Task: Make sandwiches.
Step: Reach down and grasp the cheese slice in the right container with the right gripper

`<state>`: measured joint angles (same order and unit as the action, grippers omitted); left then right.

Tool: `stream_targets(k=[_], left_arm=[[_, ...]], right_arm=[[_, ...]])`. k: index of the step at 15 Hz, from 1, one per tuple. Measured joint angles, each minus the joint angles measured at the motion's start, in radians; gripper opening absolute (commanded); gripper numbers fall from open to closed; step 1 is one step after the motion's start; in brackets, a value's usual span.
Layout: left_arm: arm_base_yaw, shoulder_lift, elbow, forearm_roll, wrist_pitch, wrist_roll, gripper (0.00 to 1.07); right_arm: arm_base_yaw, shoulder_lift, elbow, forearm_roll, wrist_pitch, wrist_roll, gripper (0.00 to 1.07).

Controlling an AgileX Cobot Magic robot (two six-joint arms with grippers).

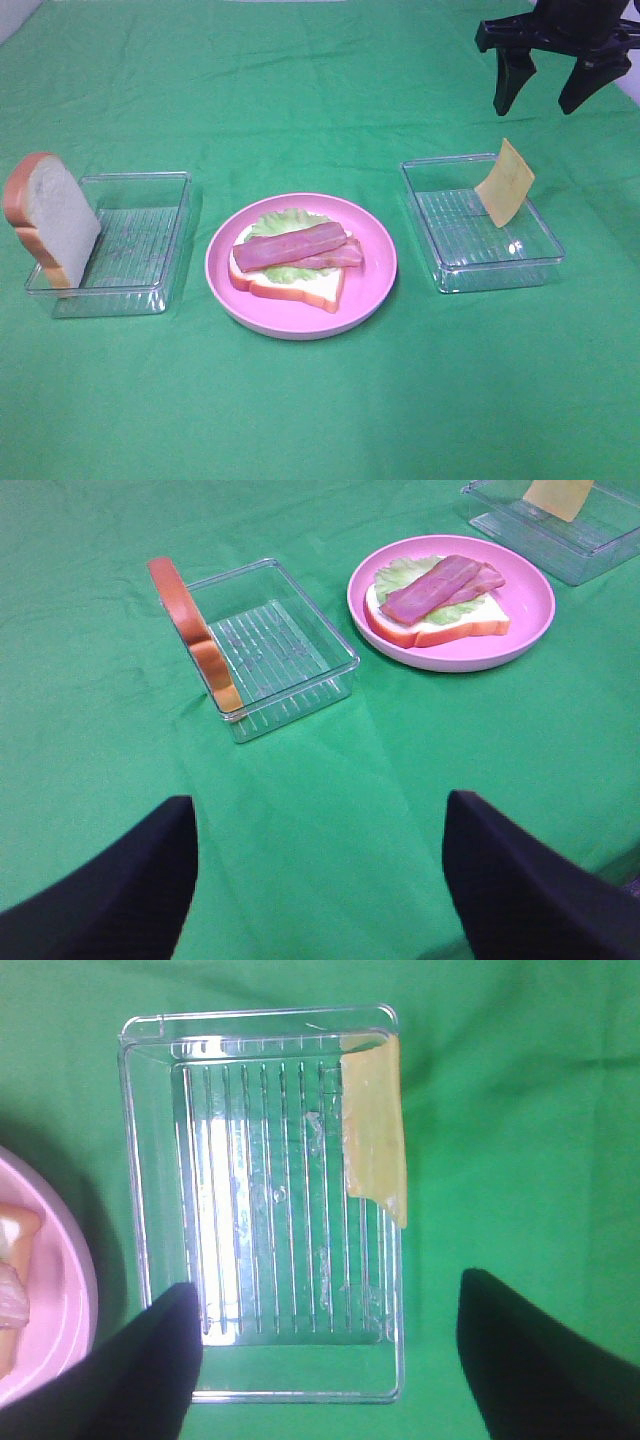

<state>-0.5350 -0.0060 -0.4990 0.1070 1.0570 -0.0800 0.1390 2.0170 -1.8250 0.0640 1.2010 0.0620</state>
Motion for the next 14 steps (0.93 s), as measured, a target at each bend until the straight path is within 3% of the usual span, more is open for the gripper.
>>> stream_targets(k=[7, 14], left_arm=[[0.000, 0.000, 0.000, 0.000, 0.000, 0.000, 0.67], [0.000, 0.000, 0.000, 0.000, 0.000, 0.000, 0.67]], right_arm=[[-0.012, 0.155, 0.000, 0.013, -0.063, -0.055, 0.69], [-0.012, 0.185, 0.000, -0.037, -0.131, -0.030, 0.69]])
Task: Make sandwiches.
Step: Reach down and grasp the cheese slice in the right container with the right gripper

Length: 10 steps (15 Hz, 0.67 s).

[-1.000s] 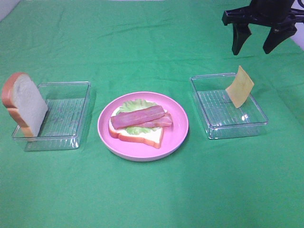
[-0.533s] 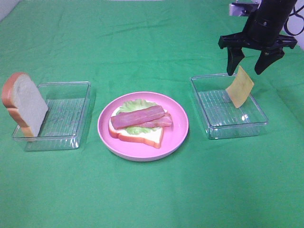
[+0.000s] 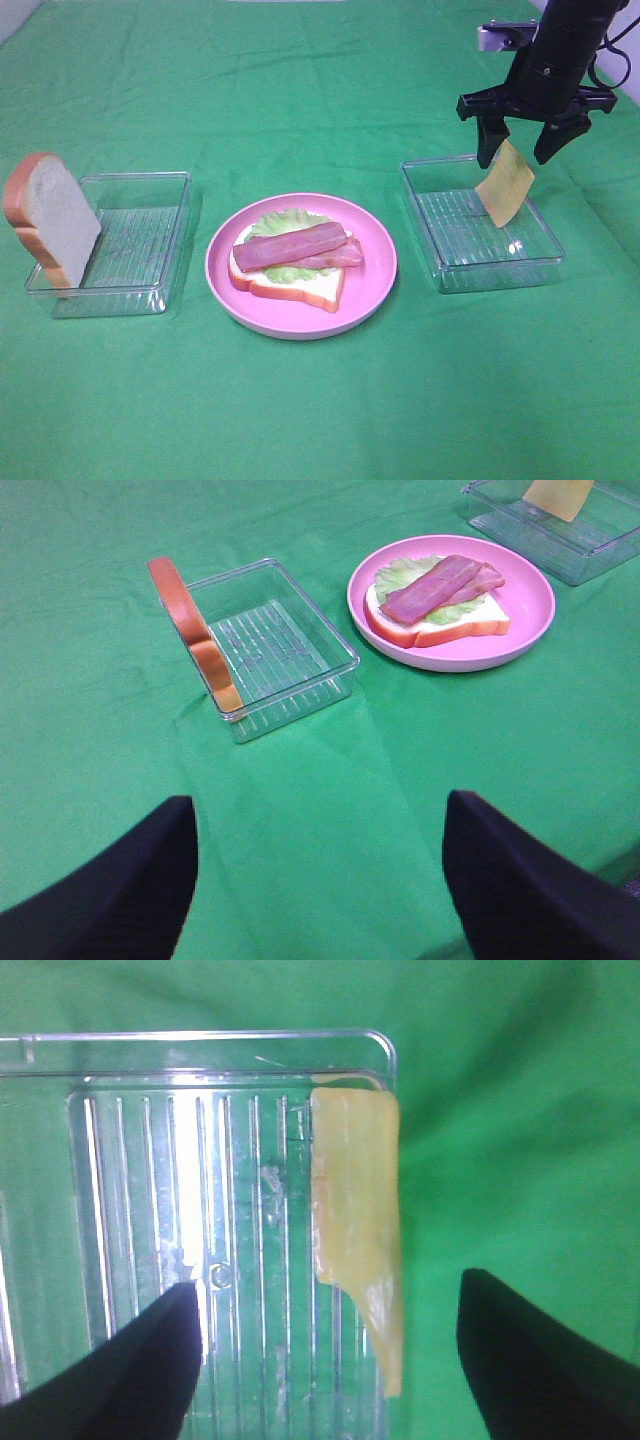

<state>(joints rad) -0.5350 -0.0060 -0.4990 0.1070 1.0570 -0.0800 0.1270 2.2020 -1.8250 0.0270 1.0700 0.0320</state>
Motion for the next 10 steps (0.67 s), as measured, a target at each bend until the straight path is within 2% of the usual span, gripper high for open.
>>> stream_targets(k=[3, 6, 10], left_arm=[[0.000, 0.000, 0.000, 0.000, 0.000, 0.000, 0.67], [0.000, 0.000, 0.000, 0.000, 0.000, 0.000, 0.67], [0.000, 0.000, 0.000, 0.000, 0.000, 0.000, 0.67]], right_arm=[[0.000, 0.003, 0.000, -0.021, -0.002, 0.021, 0.68], [0.000, 0.011, 0.000, -0.011, -0.018, 0.022, 0.62], [0.000, 0.011, 0.000, -0.011, -0.025, 0.022, 0.61]])
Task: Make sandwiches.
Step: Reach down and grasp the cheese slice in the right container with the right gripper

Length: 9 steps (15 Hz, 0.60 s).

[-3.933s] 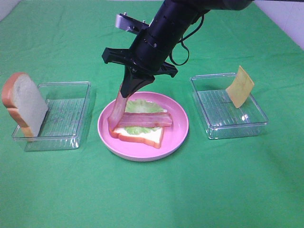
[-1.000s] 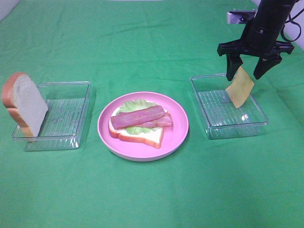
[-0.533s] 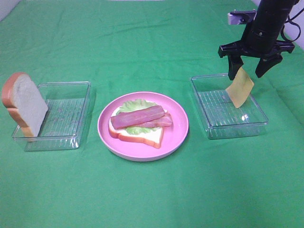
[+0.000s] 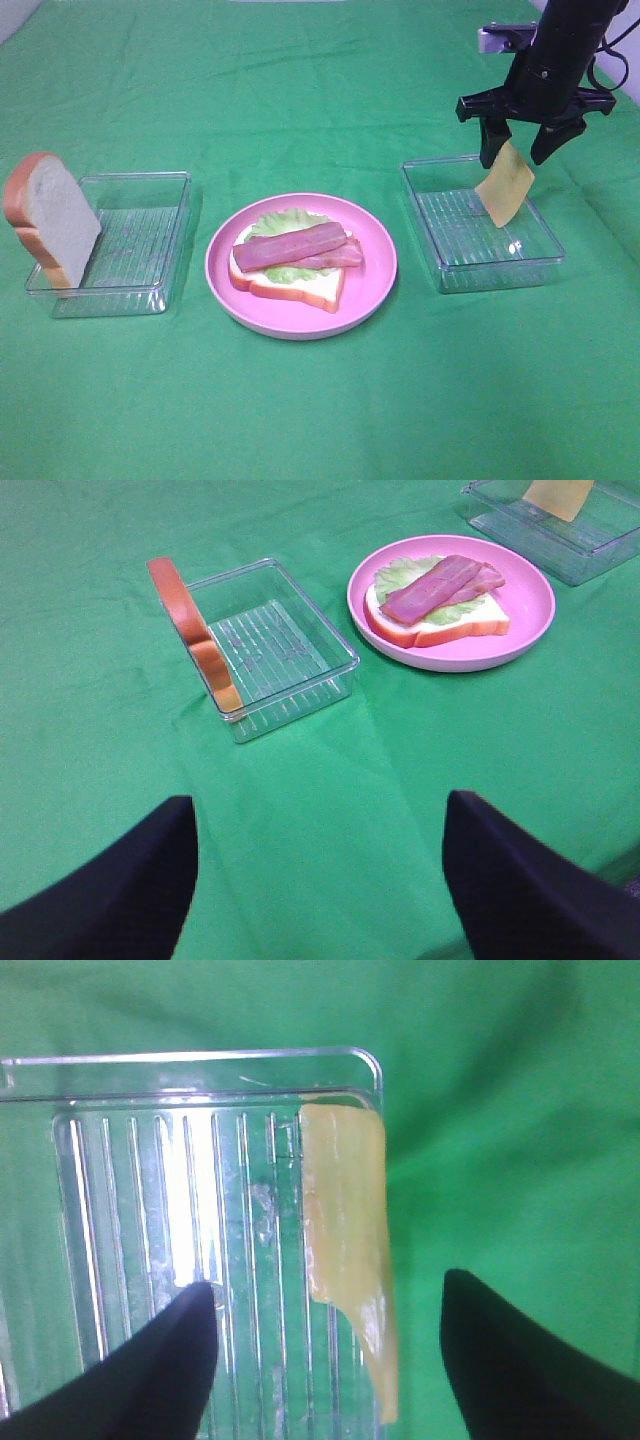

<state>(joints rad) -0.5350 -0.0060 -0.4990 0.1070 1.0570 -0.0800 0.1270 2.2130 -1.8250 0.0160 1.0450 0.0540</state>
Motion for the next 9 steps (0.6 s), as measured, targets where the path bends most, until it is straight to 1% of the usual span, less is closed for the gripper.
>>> stream_targets(k=[7, 9], left_arm=[[0.000, 0.000, 0.000, 0.000, 0.000, 0.000, 0.67], [0.000, 0.000, 0.000, 0.000, 0.000, 0.000, 0.67]], right_arm=[[0.000, 0.003, 0.000, 0.000, 0.003, 0.000, 0.60], [0.000, 0.026, 0.000, 0.000, 0.022, 0.000, 0.56]])
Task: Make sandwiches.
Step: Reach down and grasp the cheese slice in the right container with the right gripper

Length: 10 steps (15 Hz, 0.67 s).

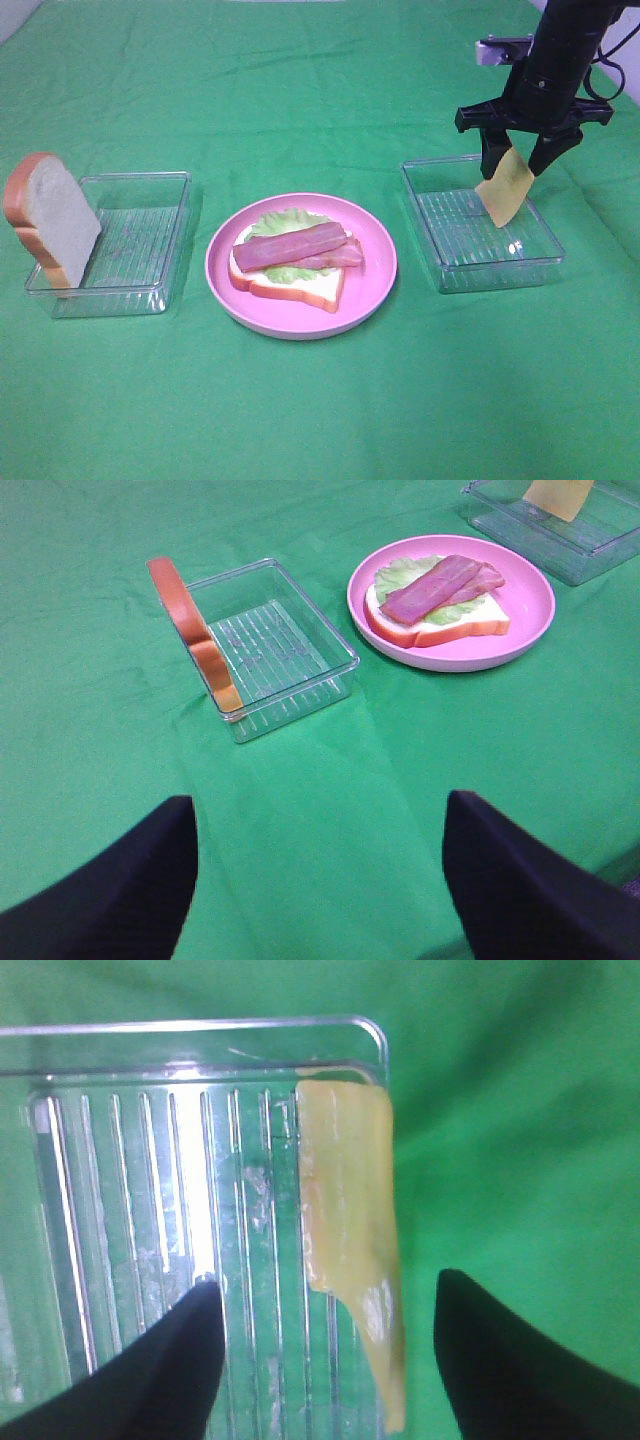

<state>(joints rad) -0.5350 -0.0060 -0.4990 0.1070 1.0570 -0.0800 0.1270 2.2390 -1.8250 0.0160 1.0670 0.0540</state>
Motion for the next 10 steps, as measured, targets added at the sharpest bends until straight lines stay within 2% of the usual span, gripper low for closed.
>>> stream_targets(k=[2, 8, 9, 10], left_arm=[[0.000, 0.000, 0.000, 0.000, 0.000, 0.000, 0.67], [0.000, 0.000, 0.000, 0.000, 0.000, 0.000, 0.67], [0.000, 0.000, 0.000, 0.000, 0.000, 0.000, 0.67], [0.000, 0.000, 0.000, 0.000, 0.000, 0.000, 0.67]], right_arm=[[0.000, 0.008, 0.000, 0.000, 0.005, 0.000, 0.50], [0.000, 0.008, 0.000, -0.001, 0.004, 0.001, 0.13], [0.000, 0.008, 0.000, -0.016, 0.003, 0.015, 0.00], [0.000, 0.008, 0.000, -0.022, 0.003, 0.026, 0.00]])
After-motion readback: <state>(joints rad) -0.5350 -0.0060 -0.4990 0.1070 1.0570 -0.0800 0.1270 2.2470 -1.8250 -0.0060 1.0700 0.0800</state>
